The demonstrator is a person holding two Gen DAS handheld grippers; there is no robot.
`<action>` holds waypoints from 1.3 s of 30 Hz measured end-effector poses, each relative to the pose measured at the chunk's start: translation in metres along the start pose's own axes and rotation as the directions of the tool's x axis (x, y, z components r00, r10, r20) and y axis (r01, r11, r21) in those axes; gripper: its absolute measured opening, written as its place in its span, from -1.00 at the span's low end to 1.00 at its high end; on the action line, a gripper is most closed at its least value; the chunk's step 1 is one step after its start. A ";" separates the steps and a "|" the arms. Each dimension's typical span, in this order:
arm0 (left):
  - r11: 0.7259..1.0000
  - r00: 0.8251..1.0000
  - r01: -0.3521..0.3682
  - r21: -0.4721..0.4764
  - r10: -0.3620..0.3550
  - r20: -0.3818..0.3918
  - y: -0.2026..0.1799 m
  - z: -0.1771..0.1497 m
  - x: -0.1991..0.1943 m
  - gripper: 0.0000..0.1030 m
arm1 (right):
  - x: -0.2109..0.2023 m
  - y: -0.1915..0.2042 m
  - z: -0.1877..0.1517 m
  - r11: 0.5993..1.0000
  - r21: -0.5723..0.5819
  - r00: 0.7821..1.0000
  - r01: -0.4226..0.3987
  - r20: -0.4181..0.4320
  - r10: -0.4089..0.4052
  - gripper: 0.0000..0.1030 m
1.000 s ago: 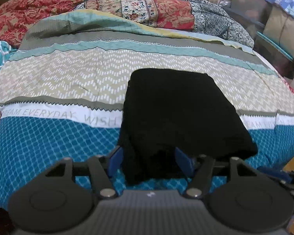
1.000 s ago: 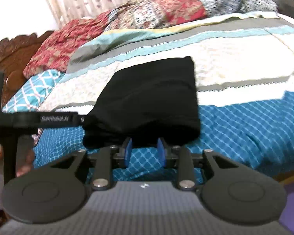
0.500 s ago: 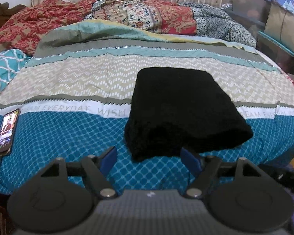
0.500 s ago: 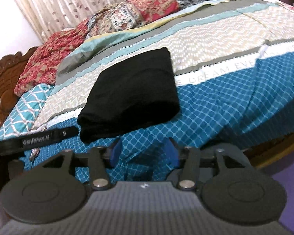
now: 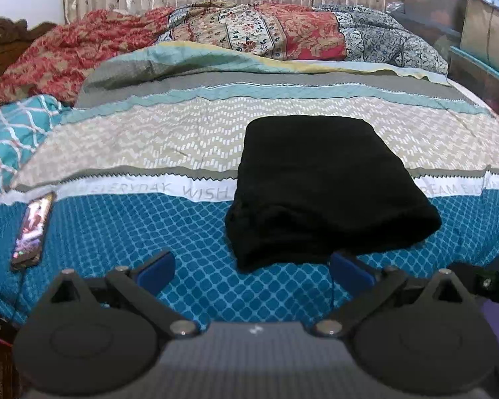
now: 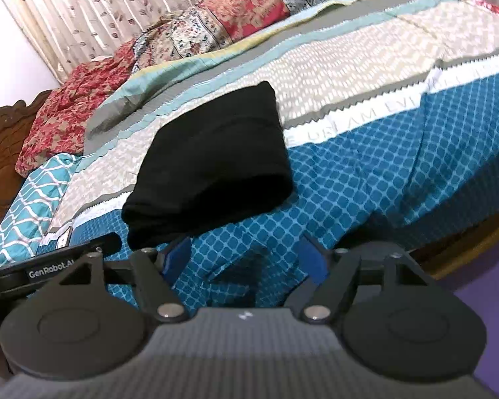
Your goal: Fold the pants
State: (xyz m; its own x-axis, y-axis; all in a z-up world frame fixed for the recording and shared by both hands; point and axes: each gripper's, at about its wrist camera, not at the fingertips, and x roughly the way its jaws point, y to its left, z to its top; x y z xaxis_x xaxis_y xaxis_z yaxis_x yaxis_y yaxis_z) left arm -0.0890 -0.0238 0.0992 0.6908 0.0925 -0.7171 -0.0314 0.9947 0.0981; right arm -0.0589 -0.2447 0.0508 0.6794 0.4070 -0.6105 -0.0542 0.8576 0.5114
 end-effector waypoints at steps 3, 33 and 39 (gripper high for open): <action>1.000 1.000 -0.003 0.014 0.003 0.024 -0.001 0.001 -0.007 1.00 | -0.005 0.001 0.000 1.000 -0.014 1.000 -0.007 0.020 0.007 0.51; 0.999 0.999 -0.036 0.016 0.036 -0.025 0.002 0.001 -0.010 1.00 | -0.018 0.000 -0.002 0.997 0.072 1.000 -0.005 0.029 0.003 0.64; 0.999 0.998 -0.047 0.018 0.047 -0.039 0.004 -0.003 -0.007 1.00 | -0.016 -0.004 -0.003 0.997 0.078 1.000 -0.011 0.009 0.011 0.65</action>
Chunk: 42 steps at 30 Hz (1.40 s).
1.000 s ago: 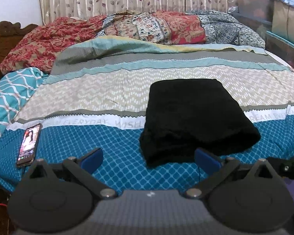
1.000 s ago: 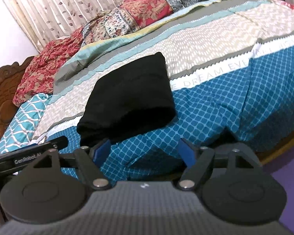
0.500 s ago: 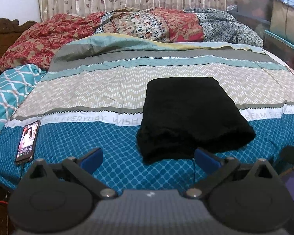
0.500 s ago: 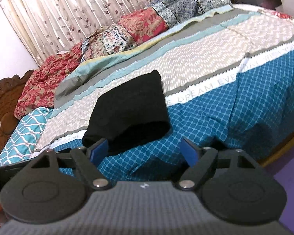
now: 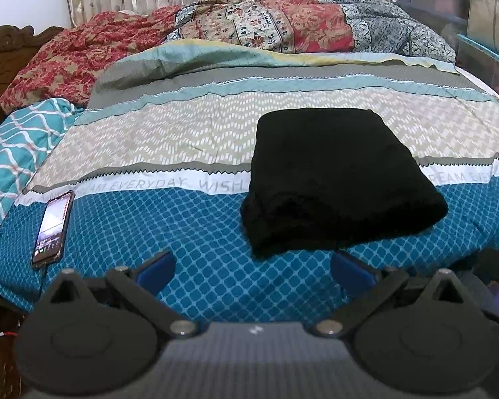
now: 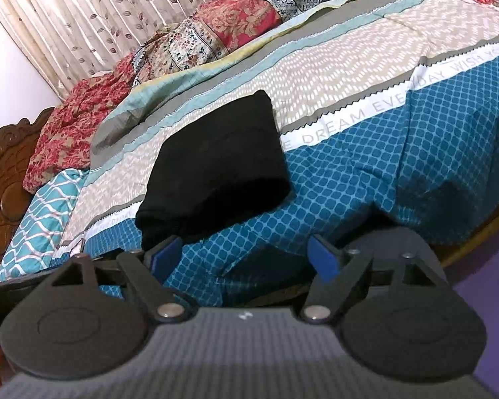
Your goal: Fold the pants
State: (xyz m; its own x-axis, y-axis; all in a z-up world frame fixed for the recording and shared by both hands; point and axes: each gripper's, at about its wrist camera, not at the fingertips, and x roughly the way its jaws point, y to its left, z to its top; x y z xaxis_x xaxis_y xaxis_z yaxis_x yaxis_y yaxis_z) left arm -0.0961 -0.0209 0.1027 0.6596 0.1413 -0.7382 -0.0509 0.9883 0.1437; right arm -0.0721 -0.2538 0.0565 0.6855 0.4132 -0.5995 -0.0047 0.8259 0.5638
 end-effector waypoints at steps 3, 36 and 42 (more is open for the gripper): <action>1.000 1.000 0.000 0.007 0.000 0.000 0.000 0.000 0.000 1.00 | 0.001 0.000 0.000 1.000 0.004 1.000 0.000 -0.004 0.000 0.65; 0.998 0.997 0.056 -0.010 -0.057 -0.044 -0.001 -0.001 -0.005 1.00 | -0.007 0.024 -0.003 0.997 -0.083 0.998 0.011 0.060 -0.006 0.67; 0.998 0.998 0.061 -0.007 -0.061 -0.029 -0.003 -0.002 -0.008 1.00 | -0.009 0.027 -0.003 0.995 -0.104 0.997 0.005 0.079 0.004 0.67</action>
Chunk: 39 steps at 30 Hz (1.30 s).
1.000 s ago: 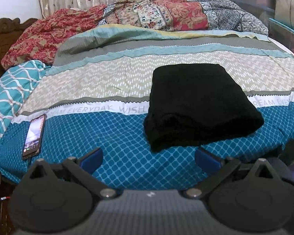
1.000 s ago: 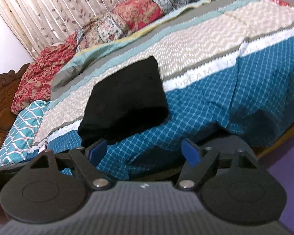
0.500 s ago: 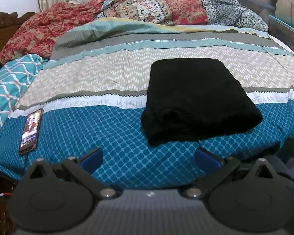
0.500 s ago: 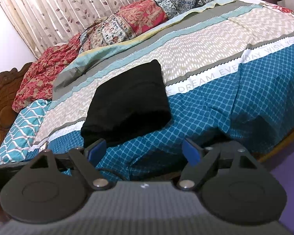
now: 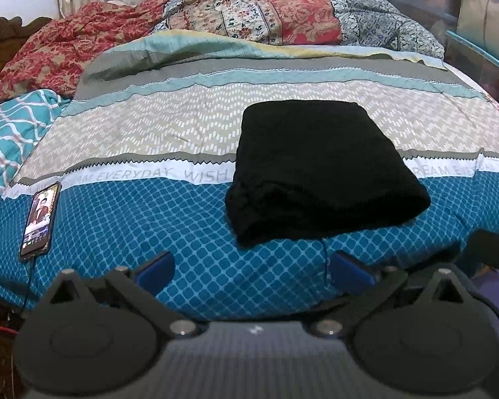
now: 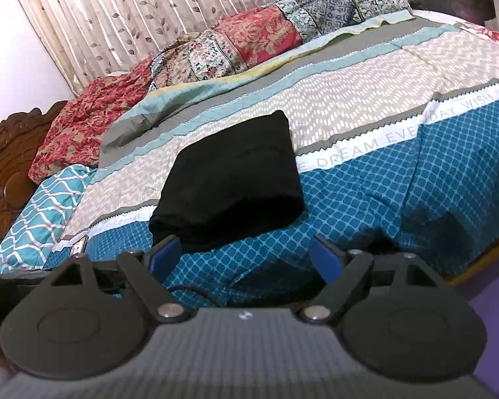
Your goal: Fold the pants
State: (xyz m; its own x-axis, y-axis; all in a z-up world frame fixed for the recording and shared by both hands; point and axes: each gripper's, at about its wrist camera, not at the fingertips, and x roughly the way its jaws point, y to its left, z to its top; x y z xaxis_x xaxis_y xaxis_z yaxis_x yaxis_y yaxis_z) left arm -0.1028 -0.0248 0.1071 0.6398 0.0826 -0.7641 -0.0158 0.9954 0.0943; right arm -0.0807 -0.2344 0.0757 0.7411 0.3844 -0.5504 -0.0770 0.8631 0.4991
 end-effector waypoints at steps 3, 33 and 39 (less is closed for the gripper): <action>1.000 1.000 0.004 -0.002 -0.004 0.011 0.000 0.000 -0.003 1.00 | -0.003 0.003 0.000 1.000 -0.014 1.000 -0.004 0.020 0.004 0.67; 1.000 1.000 -0.027 0.001 0.027 -0.001 -0.003 -0.004 -0.013 1.00 | 0.003 0.008 -0.002 1.000 -0.010 1.000 -0.012 -0.018 0.012 0.67; 0.999 0.999 -0.042 0.009 0.042 -0.020 -0.003 -0.005 -0.008 1.00 | 0.002 0.009 -0.003 1.000 -0.022 1.000 -0.010 -0.002 0.010 0.66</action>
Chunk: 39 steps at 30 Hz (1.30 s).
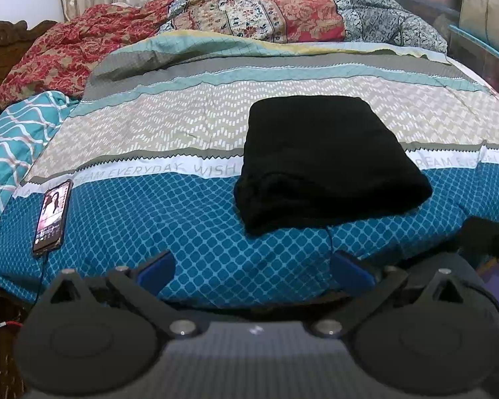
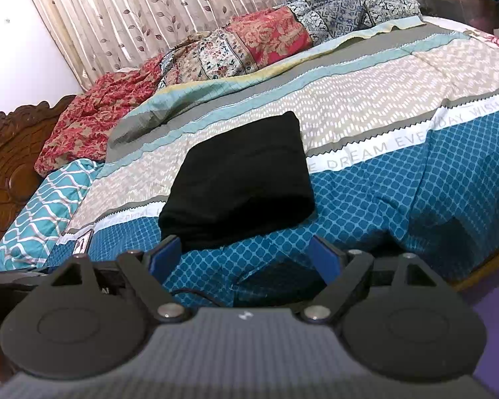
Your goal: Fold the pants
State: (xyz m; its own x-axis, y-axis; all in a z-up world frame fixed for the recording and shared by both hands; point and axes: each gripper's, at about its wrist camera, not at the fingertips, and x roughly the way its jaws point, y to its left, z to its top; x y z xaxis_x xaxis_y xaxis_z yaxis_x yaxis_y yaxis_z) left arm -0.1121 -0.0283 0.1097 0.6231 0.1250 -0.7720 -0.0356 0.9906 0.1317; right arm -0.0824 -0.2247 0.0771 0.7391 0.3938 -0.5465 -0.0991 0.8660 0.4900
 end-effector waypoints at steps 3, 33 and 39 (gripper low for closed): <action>1.000 1.000 -0.006 0.003 0.006 -0.011 -0.001 -0.001 0.003 1.00 | 0.001 -0.001 0.000 1.000 0.002 1.000 0.002 0.002 -0.002 0.66; 0.998 0.999 -0.041 0.039 0.042 -0.029 -0.005 -0.005 0.010 1.00 | 0.007 -0.011 -0.003 0.998 0.061 0.999 -0.025 -0.024 0.026 0.66; 0.998 0.998 -0.043 0.039 0.044 -0.036 -0.004 -0.004 0.012 1.00 | 0.007 -0.012 -0.003 0.998 0.062 0.999 -0.026 -0.026 0.027 0.66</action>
State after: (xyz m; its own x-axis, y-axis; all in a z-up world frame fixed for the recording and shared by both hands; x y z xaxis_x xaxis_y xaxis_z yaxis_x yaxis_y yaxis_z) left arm -0.1080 -0.0307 0.0977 0.5924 0.1709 -0.7873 -0.0317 0.9814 0.1892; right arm -0.0777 -0.2309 0.0655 0.7183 0.4254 -0.5505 -0.0767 0.8348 0.5452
